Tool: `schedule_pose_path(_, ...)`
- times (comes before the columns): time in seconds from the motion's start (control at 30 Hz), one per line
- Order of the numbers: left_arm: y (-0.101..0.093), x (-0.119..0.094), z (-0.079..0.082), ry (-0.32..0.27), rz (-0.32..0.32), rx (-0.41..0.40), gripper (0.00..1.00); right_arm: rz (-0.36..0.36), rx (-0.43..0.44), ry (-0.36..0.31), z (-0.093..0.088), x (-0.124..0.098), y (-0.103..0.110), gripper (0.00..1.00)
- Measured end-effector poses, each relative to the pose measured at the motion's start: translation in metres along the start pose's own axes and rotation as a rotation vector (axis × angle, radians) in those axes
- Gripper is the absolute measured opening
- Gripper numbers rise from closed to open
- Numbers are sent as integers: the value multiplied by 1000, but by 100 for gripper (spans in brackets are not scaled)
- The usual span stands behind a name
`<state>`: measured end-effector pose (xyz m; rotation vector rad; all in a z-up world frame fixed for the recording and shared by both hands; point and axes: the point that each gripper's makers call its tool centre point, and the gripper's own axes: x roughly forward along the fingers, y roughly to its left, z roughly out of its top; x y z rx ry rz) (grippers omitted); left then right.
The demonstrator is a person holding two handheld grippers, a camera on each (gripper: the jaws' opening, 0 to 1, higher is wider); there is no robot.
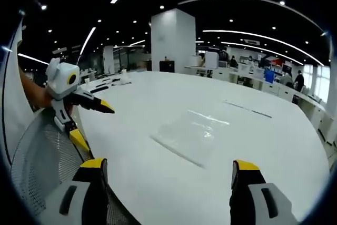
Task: Open the resealable bag by pulling the two sides of the seal apart until the entire bag opening is separated and visibly accessible.
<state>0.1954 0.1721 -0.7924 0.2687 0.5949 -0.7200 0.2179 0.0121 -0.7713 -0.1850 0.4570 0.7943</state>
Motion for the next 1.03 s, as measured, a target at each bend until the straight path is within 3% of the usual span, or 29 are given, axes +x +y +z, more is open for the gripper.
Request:
schedule_pose_path(0.27, 0, 6, -4, 7, 4, 3, 83, -6, -10, 7, -2, 2, -1, 98)
schedule_pose_path(0.57, -1, 8, -6, 6, 6, 24, 81, 33, -77, 85, -19, 8, 12, 97)
schedule_pose_path(0.8, -4, 11, -12, 39, -5, 44, 79, 35, -82, 92, -20, 8, 11, 96)
schedule_pose_path(0.87, 1, 8, -5, 8, 28, 69, 76, 54, -88, 101, -22, 8, 15, 95)
schedule_pose_path(1.03, 4, 10, -10, 30, 36, 68, 75, 43, -80, 84, -18, 7, 12, 95)
